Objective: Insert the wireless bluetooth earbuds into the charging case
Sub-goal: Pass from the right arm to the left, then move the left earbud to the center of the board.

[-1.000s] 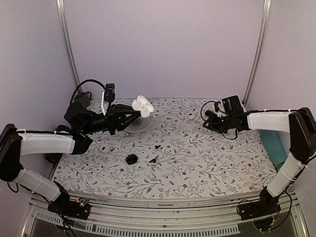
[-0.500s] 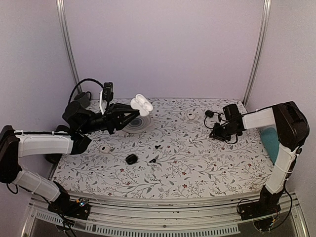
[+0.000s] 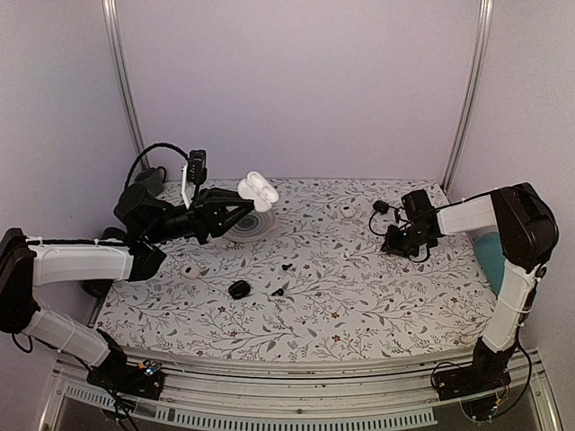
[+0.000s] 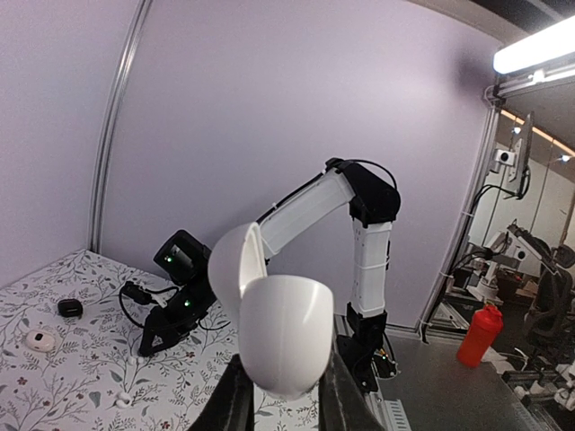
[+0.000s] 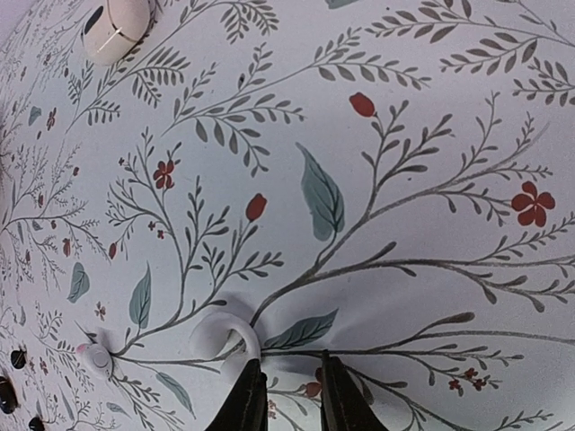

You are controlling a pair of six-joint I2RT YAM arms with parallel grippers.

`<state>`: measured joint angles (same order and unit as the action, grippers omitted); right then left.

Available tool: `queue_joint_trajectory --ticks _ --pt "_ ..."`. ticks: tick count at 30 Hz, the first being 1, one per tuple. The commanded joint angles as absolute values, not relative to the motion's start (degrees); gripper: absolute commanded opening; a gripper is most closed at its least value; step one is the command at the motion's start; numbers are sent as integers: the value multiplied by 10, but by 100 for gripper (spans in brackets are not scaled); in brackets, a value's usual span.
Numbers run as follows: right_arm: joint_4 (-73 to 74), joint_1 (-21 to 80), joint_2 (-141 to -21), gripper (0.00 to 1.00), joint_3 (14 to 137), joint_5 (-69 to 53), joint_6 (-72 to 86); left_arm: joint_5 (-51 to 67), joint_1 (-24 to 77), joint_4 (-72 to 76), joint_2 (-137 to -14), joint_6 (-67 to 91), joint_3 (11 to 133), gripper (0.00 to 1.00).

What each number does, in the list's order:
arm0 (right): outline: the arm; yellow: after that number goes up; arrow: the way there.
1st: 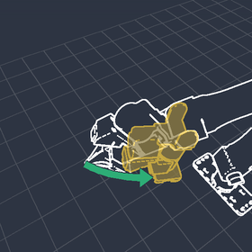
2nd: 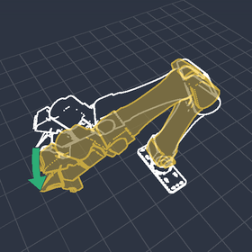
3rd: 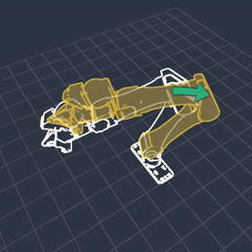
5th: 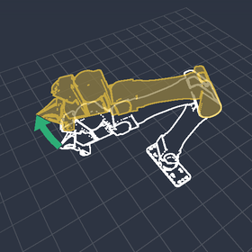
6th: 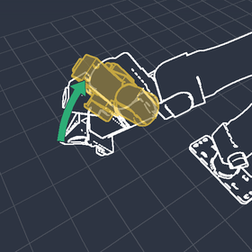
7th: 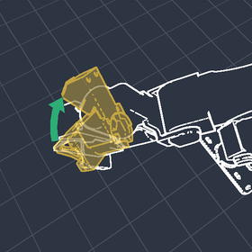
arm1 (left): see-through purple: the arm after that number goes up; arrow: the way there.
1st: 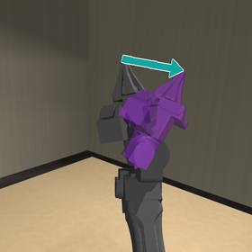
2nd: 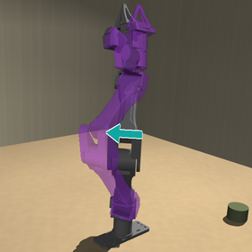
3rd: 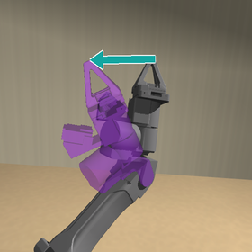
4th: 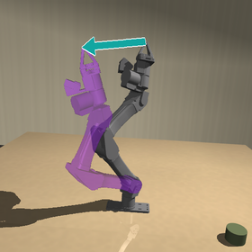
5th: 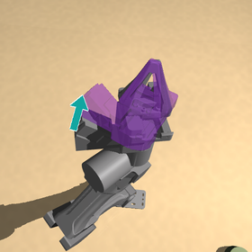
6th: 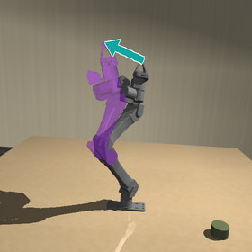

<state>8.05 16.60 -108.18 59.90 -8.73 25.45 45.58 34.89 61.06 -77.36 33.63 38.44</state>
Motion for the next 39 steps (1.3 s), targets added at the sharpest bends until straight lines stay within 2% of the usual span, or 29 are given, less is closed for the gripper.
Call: queue_joint_trajectory --ticks 1,15,19,27,34,39 --pt "104 195 -1097 23 617 -62 244 451 343 611 -771 333 383 0" --pt "115 250 -1093 23 637 -62 268 453 343 614 -772 334 383 0" --pt "112 249 -1078 31 638 -58 254 453 343 612 -770 333 381 0" --pt "105 230 -1054 36 646 -48 208 452 343 613 -769 332 380 0" --pt "76 205 -1075 40 652 -86 194 454 342 613 -770 333 380 0" --pt "32 205 -1093 47 657 -118 175 454 343 614 -769 335 381 0"
